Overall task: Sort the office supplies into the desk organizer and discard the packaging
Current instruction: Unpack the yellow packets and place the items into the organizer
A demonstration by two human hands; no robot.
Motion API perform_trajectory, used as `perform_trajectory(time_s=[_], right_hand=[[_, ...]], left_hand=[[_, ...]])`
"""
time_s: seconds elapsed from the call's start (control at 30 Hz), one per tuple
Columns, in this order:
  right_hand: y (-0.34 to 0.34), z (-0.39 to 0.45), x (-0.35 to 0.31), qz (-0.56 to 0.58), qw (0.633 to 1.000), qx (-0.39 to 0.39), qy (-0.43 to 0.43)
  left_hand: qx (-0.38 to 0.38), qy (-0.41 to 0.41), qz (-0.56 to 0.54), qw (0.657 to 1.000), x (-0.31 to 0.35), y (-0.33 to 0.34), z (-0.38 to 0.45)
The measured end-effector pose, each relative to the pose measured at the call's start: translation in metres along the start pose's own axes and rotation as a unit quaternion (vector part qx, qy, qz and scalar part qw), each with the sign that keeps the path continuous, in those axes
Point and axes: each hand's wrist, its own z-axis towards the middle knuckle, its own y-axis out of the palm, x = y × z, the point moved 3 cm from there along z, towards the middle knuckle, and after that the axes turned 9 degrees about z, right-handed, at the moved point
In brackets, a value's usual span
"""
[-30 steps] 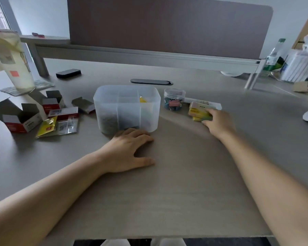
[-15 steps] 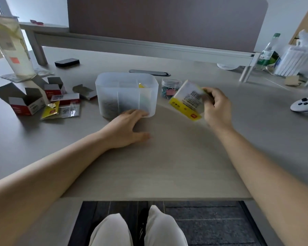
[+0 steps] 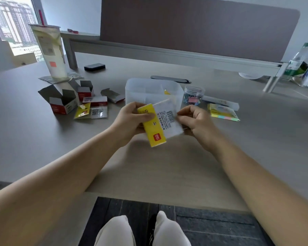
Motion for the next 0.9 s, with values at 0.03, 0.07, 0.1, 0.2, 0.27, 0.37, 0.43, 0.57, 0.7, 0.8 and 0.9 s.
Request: perform_trajectory(time_s=[0.03, 0.07, 0.1, 0.2, 0.27, 0.37, 0.43, 0.57, 0.7, 0.8, 0.9], right_hand=[[0.003, 0.001, 0.0, -0.009, 1.0, -0.014, 0.003], [0.005, 0.002, 0.001, -0.015, 1.0, -0.02, 0.001], [0.008, 0.004, 0.001, -0.019, 1.0, -0.017, -0.007], [0.015, 0.012, 0.0, -0.012, 0.999, 0.008, -0.043], [0.018, 0.015, 0.0, -0.007, 0.999, 0.012, -0.052], [0.022, 0.016, 0.003, -0.029, 0.998, 0.005, -0.05], [0.022, 0.014, 0.003, -0.041, 0.998, 0.004, -0.056], [0.02, 0.011, 0.002, -0.033, 0.996, 0.026, -0.082], [0.019, 0.008, 0.0, -0.022, 0.995, 0.027, -0.097], [0.016, 0.007, -0.002, -0.003, 0.995, 0.017, -0.098], [0.012, 0.008, -0.004, -0.011, 0.994, 0.007, -0.104]], left_hand=[[0.017, 0.0, -0.015, 1.0, -0.001, -0.004, 0.003], [0.028, 0.002, -0.02, 0.999, -0.002, -0.007, 0.005], [0.033, 0.005, -0.019, 0.999, -0.002, -0.008, 0.007], [0.029, 0.009, -0.011, 0.999, -0.003, -0.008, 0.008], [0.035, 0.013, -0.002, 0.999, -0.003, -0.009, 0.008], [0.038, 0.018, 0.021, 0.999, -0.002, -0.011, 0.007], [0.03, 0.02, 0.029, 0.999, -0.002, -0.011, 0.006], [0.013, 0.015, 0.058, 0.998, -0.003, -0.01, 0.004], [0.011, 0.01, 0.078, 0.997, -0.003, -0.012, 0.003], [0.019, 0.009, 0.075, 0.997, -0.003, -0.016, 0.004], [0.031, 0.014, 0.061, 0.998, -0.002, -0.02, 0.004]])
